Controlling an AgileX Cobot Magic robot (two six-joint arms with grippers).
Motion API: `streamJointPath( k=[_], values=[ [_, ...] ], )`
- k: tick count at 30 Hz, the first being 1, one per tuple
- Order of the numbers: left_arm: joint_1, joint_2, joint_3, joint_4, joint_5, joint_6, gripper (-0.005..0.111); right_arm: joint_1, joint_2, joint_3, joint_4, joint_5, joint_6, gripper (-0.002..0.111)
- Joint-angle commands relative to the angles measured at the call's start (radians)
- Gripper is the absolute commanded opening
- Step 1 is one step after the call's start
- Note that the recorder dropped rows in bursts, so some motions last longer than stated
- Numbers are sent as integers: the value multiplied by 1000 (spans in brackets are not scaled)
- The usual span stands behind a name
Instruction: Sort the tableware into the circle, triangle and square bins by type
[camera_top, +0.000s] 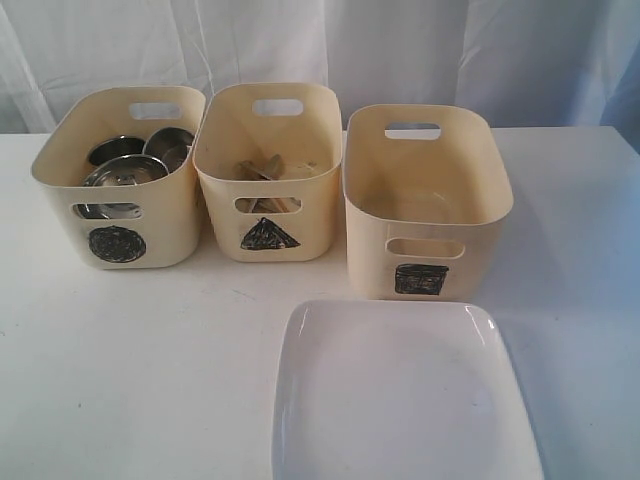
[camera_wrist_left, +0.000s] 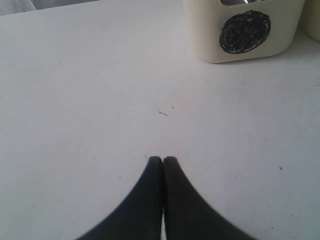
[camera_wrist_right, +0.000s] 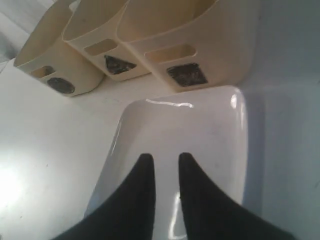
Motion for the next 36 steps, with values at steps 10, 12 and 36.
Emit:
streamJointPath(
  k=[10, 12, 36],
  values=[
    [-4, -3, 4, -6, -1, 0, 0, 0, -3, -273, -424, -112, -600, 18],
    [-4, -3, 4, -6, -1, 0, 0, 0, -3, -303, -464, -129, -636, 18],
    [-4, -3, 4, -6, -1, 0, 0, -671, 0, -340, -184, -425, -755, 15]
  ],
)
